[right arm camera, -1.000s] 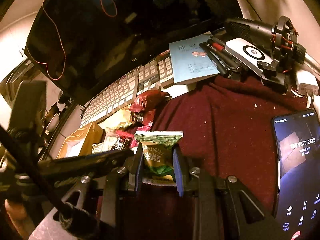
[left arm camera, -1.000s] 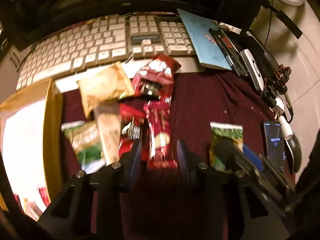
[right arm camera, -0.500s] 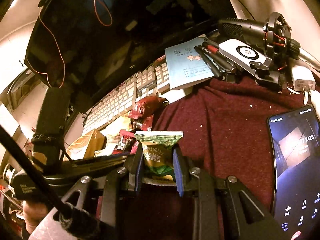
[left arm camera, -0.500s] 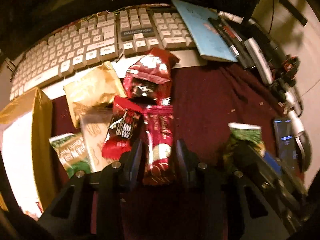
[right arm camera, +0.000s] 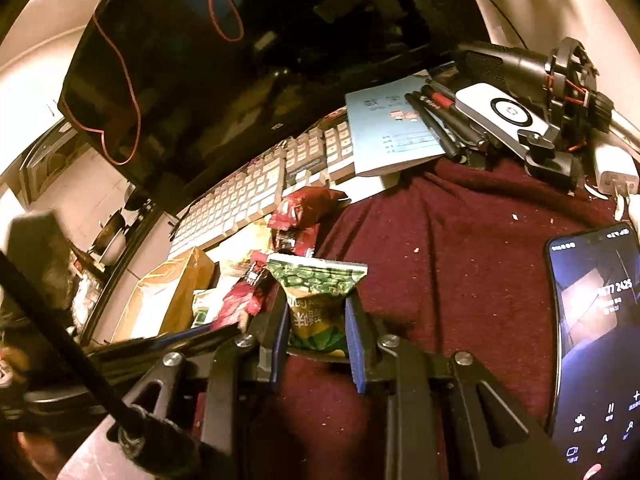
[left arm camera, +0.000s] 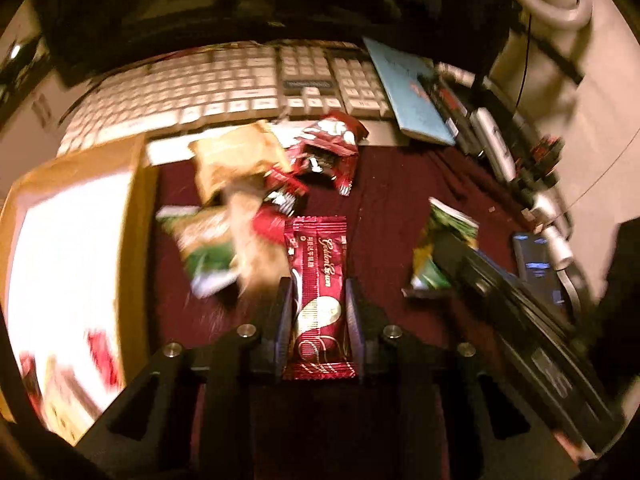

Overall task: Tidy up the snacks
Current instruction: 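Carry the chip bag and chocolate bar into the tray and release both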

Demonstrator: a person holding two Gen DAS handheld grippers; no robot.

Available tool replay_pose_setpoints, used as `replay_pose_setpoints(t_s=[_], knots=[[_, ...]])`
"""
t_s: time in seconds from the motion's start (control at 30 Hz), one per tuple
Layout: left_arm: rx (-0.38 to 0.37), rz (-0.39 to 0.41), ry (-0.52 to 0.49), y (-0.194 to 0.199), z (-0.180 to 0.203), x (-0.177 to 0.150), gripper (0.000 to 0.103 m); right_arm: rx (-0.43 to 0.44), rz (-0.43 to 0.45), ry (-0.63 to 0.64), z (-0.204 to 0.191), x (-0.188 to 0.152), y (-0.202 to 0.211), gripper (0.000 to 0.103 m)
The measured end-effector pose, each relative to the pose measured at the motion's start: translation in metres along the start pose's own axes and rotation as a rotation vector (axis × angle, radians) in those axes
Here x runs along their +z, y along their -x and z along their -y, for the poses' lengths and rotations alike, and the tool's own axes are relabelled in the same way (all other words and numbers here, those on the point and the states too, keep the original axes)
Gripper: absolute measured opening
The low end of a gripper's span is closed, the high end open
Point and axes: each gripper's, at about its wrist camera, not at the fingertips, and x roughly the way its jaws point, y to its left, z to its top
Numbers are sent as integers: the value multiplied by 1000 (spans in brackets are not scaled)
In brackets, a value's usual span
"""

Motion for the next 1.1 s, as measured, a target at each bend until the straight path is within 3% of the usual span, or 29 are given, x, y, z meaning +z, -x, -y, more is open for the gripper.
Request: replay_pose_setpoints(t_s=[0.17, 0.23, 0.37, 0.5, 0.7, 0.97, 1.1], knots=[[-66, 113, 113, 54, -21, -29, 27, 41, 6, 46, -7, -2, 3, 24], [-66, 158, 170, 76, -39, -39, 27, 118, -43, 76, -12, -2, -2, 24], [62, 247, 241, 116, -80, -57, 28, 255, -170, 51, -25, -2, -13, 24], [132, 286, 337, 130, -129, -65, 28, 339, -189, 166, -79, -7, -8, 24], [189, 276, 449, 120, -191, -65, 28, 416, -298, 297, -160, -18, -39, 24], [183, 156, 495, 73, -235, -52, 28, 298, -486, 340, -213, -33, -121, 24], [233, 76, 501, 55, -243, -52, 28, 249, -511, 372, -222, -43, -134, 27]])
